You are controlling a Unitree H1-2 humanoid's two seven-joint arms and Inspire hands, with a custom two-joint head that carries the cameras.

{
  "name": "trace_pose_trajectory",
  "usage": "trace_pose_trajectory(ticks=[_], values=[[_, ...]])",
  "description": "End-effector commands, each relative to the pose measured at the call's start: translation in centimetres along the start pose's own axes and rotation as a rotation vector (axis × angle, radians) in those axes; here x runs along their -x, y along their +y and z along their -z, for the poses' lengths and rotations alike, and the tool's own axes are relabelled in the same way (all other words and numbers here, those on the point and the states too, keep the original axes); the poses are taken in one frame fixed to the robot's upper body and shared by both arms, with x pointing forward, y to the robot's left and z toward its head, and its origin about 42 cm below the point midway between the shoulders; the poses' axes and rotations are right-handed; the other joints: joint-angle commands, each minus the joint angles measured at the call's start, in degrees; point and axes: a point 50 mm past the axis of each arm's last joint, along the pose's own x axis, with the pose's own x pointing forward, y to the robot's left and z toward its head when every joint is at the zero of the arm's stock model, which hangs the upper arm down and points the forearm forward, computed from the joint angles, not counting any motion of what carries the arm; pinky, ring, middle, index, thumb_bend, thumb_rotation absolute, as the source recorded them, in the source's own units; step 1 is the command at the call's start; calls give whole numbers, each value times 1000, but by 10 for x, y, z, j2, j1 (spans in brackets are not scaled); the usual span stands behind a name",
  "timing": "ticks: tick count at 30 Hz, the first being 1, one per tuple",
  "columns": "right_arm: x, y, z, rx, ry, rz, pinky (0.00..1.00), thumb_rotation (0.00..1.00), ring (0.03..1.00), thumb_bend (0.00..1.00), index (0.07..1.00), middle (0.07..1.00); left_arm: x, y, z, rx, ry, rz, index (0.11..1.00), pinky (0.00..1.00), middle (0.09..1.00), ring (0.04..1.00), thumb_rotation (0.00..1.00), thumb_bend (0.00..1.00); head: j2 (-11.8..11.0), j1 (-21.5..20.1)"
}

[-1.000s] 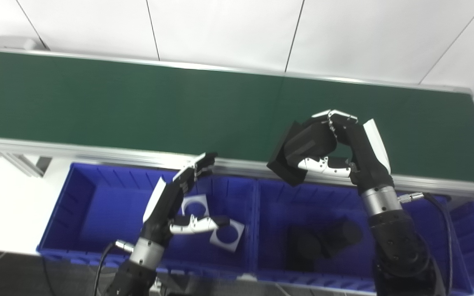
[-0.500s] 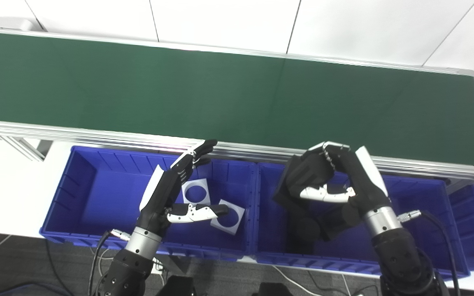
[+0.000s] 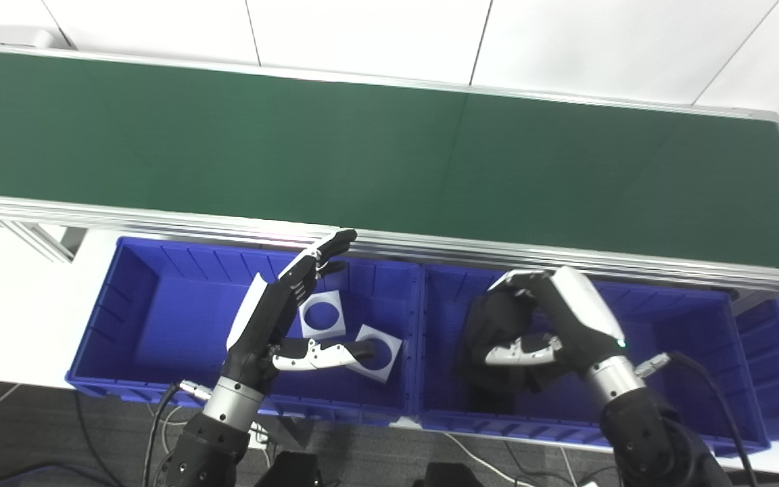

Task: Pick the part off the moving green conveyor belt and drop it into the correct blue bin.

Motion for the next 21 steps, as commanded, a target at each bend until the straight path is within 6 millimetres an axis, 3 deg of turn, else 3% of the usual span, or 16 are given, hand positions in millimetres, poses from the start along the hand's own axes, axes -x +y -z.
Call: trace_pose_trajectory(ticks=[1,2,7,12,15,17,21], values=[[-3,-9,-7,85,-24,6,817,114,910,823,820,894,-4,2,-8,-14,-39,-3,861,836,906,899,305,817,-2,0],[-4,-8,-8,105,-24,-1,827,126,918,828,828,901,-4,3,-8,-20,-39,-3,862,836,906,899,306,817,-2,-1],[-5,-6,-13,176,-25,-1,995,375,999,925,944,997,-6,6,-6,-13,-36,3,861,836,910,903,311,817,-4,-2],[-3,-3,-17,223,-27,-3,1000,447,1000,981,994,1000,-6,8,-5,-16,-34,5,863,840,910,901,314,822,-7,-5],[-1,1,-21,104,-48,28,1000,412,1000,985,1000,1000,-4,10,-4,-33,-24,10,865,830,912,899,319,822,-10,-4],[2,4,-23,-82,-79,46,1000,389,1000,964,1000,1000,-4,11,-4,-36,-11,19,872,835,918,904,324,822,-11,-4],[6,8,-21,-338,-126,61,935,424,1000,956,1000,1000,-3,15,-3,-42,32,38,897,843,955,939,338,841,-16,-6]])
